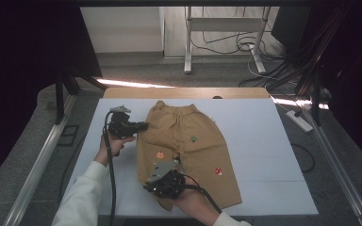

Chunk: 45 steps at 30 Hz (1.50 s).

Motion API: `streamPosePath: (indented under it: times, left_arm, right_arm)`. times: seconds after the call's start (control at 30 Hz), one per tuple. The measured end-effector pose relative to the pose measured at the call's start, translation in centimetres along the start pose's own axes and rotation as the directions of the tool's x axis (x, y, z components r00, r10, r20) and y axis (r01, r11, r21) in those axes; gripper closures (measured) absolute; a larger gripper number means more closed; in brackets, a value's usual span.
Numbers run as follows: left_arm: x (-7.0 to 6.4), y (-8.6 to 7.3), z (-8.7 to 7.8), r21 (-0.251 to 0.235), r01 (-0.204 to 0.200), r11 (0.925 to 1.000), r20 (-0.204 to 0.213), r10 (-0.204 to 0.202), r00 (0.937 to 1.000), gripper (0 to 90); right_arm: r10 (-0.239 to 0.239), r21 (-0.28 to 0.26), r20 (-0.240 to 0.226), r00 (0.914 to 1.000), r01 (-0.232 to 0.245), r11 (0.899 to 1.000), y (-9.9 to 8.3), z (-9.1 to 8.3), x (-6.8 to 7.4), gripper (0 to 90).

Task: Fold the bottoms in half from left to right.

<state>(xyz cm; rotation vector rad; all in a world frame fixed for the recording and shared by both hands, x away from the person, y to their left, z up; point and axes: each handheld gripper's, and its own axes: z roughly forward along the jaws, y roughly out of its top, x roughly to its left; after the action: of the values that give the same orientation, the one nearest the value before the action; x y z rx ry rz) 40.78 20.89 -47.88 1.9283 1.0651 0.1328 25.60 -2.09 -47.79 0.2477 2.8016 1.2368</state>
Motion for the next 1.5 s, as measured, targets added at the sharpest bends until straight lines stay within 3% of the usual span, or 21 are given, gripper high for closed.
streamPosePath:
  times: [0.3,0.5,0.63,1.27,1.5]
  left_arm:
    - [0.8,-0.6,0.8,0.028,0.033,0.9991,-0.001,-0.033,0.9995,84.8]
    - [1.1,-0.2,-1.7,-0.03,0.034,0.999,-0.015,-0.034,0.9993,84.8]
    - [1.4,-0.2,-2.7,-0.05,0.037,0.998,-0.024,-0.039,0.999,84.3]
    - [0.4,0.0,-0.6,-0.048,0.023,0.9986,-0.024,-0.025,0.9994,84.6]
    - [0.0,0.1,0.1,-0.042,0.013,0.999,-0.024,-0.014,0.9996,84.6]
  right_arm:
    - [0.016,0.028,0.001,0.9999,-0.016,0.999,-0.7,0.5,-0.4,85.9]
    - [-0.001,-0.021,-0.008,1.0,0.001,1.0,0.4,0.2,-0.3,86.1]
    - [-0.006,-0.032,0.017,0.9998,0.006,0.999,0.6,-0.3,-0.2,86.1]
    - [0.063,-0.021,0.037,0.9973,-0.063,0.998,-1.3,-2.1,-1.5,86.3]
    - [0.076,0.009,0.045,0.9961,-0.076,0.997,-2.0,-2.3,-1.9,86.5]
